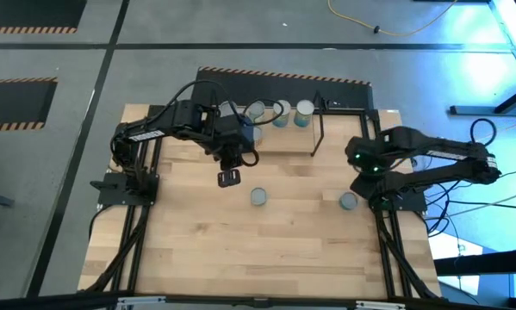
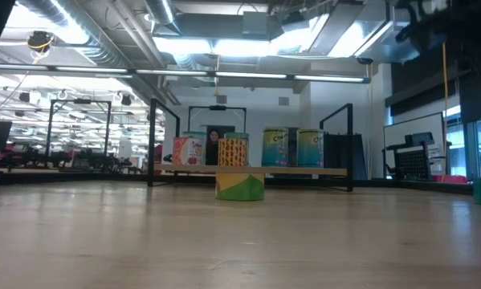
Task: Pick and place cans onto a shelf
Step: Put the light green can on the shelf aligned with the light blue can, then put the green can on the shelf aligned with the light blue can
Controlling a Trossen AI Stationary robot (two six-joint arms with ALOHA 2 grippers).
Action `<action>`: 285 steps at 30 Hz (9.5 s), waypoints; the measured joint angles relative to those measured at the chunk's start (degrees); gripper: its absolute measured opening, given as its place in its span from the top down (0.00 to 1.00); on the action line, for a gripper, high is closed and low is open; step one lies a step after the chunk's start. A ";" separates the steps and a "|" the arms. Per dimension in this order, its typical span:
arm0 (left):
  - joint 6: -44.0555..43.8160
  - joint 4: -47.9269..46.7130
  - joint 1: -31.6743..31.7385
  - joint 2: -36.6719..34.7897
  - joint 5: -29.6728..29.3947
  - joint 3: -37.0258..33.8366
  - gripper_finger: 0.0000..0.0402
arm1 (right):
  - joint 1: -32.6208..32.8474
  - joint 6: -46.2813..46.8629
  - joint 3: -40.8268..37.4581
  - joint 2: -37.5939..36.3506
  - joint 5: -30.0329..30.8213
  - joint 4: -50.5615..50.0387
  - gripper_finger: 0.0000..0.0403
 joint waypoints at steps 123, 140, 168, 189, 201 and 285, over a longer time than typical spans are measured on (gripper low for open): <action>3.80 -0.02 0.15 0.07 -0.15 0.00 0.89 | 4.55 -7.69 42.64 34.90 22.22 -2.39 1.00; 2.10 -0.02 -0.15 -2.02 2.27 -0.07 0.89 | -7.15 -29.44 59.23 53.86 15.12 3.28 1.00; -2.33 -0.02 -0.11 -9.64 -2.73 0.00 0.89 | -14.43 -37.71 59.29 73.33 10.93 11.07 1.00; -1.87 -0.02 -0.11 -9.64 -2.73 0.00 0.89 | -14.82 -37.51 59.29 73.77 12.07 13.22 0.93; -1.87 -0.02 -0.11 -9.64 -2.08 0.00 0.89 | -14.71 -37.11 59.29 73.77 12.07 11.73 0.93; -9.50 0.24 -5.53 -8.79 4.94 -11.68 0.89 | -5.23 -40.05 74.98 30.10 4.96 -2.17 0.88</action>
